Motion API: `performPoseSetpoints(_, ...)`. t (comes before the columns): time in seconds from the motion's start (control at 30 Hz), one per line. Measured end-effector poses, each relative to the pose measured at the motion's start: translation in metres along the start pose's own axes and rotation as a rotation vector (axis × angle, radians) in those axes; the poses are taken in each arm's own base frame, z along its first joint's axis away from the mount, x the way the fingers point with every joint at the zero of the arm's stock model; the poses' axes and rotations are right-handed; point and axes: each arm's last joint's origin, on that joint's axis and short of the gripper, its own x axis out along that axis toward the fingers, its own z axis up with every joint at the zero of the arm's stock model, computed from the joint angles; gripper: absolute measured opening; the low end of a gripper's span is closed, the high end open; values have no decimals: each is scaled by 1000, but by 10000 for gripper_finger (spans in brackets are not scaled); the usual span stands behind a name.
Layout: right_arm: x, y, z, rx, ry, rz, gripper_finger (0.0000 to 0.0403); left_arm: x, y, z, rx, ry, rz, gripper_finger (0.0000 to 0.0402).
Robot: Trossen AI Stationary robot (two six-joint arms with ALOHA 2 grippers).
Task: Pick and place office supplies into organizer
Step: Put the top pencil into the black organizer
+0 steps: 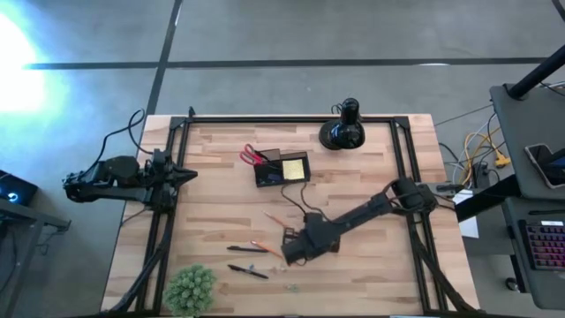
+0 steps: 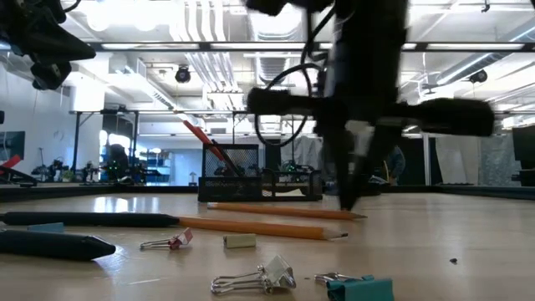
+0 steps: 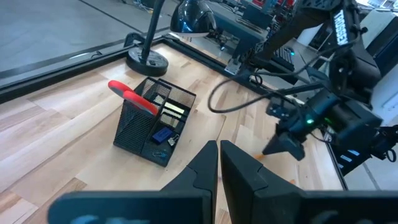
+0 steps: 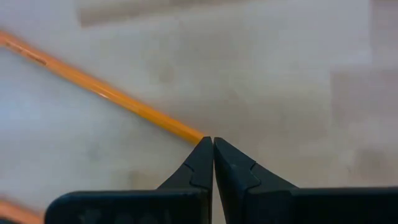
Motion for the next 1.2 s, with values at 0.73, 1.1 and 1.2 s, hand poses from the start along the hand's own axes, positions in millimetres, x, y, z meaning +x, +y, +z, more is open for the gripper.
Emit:
performPoseSetpoints(0.73,-12,-2,9,43,-91,31,8,0,0,0,0,0,-1,4)
performPoseSetpoints(1.1,-12,-7,1,18,-20,-18,8,0,0,0,0,0,0,4)
performPoseSetpoints(1.2,-13,-9,-2,10,-14,-19,8,0,0,0,0,0,0,4)
